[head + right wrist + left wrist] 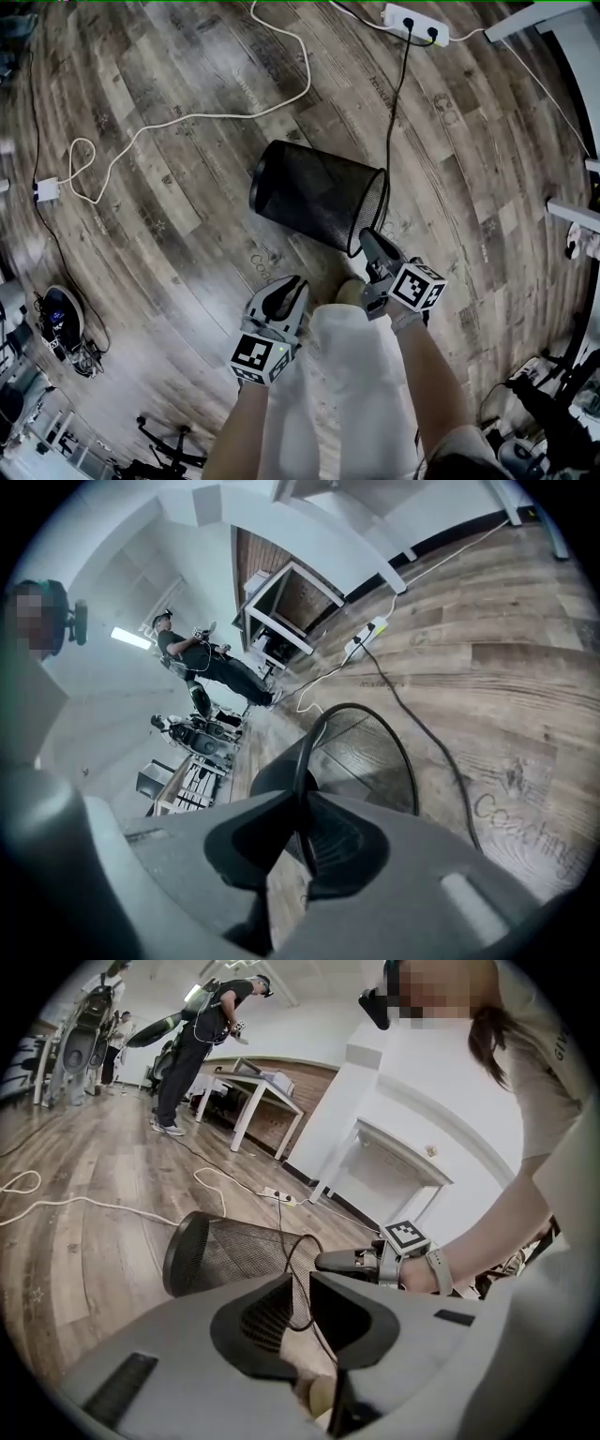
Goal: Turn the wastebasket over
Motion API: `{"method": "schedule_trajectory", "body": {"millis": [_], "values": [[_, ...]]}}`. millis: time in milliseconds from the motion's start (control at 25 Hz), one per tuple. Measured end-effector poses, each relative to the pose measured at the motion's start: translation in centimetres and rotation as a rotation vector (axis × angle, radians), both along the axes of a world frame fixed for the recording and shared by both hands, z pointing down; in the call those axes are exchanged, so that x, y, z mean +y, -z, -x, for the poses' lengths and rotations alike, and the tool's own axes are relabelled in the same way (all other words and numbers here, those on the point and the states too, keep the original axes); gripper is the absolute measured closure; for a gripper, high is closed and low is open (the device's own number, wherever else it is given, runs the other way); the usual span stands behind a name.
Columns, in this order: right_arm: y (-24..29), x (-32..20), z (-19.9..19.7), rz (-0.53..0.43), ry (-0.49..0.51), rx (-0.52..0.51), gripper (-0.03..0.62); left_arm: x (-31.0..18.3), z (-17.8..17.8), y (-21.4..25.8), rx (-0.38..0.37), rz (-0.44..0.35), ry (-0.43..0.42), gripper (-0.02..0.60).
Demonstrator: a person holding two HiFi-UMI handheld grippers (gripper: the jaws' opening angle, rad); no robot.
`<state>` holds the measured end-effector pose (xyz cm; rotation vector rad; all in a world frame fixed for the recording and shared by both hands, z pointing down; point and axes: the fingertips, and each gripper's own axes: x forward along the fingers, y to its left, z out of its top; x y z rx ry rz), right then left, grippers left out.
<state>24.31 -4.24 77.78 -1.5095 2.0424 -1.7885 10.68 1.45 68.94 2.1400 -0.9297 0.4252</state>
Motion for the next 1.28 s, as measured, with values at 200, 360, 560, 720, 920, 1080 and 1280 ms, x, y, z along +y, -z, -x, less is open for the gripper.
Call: {"method": "schedule_trajectory", "body": {"millis": [200, 360, 560, 720, 920, 1080, 1280], "values": [[0.4, -0.3, 0.2, 0.015, -0.035, -0.012, 0.559, -0.3, 0.7, -0.4, -0.014, 0.001, 0.009, 0.528], [0.8, -0.1, 1.2, 0.06, -0.111, -0.071, 0.56, -0.2, 1.0, -0.7, -0.028, 0.005, 0.022, 0.528], [3.1, 0.0, 4.5, 0.056, -0.122, -0.142, 0.565, 0.5, 1.7, -0.8, -0.075, 0.017, 0.013, 0.512], [4.4, 0.2, 6.5, 0.079, -0.166, -0.164, 0.568, 1.0, 2.7, -0.5, -0.075, 0.035, 0.031, 0.508], [6.4, 0.4, 8.2, 0.1, -0.209, -0.167, 0.571, 1.5, 3.6, 0.0, -0.079, 0.064, 0.027, 0.508], [7.5, 1.3, 9.3, 0.173, -0.276, -0.174, 0.571, 1.4, 3.9, 0.1, -0.103, 0.074, -0.005, 0.508], [8.4, 2.3, 10.0, 0.266, -0.341, -0.169, 0.572, 1.9, 3.4, 0.2, -0.114, 0.105, -0.051, 0.508]]}}
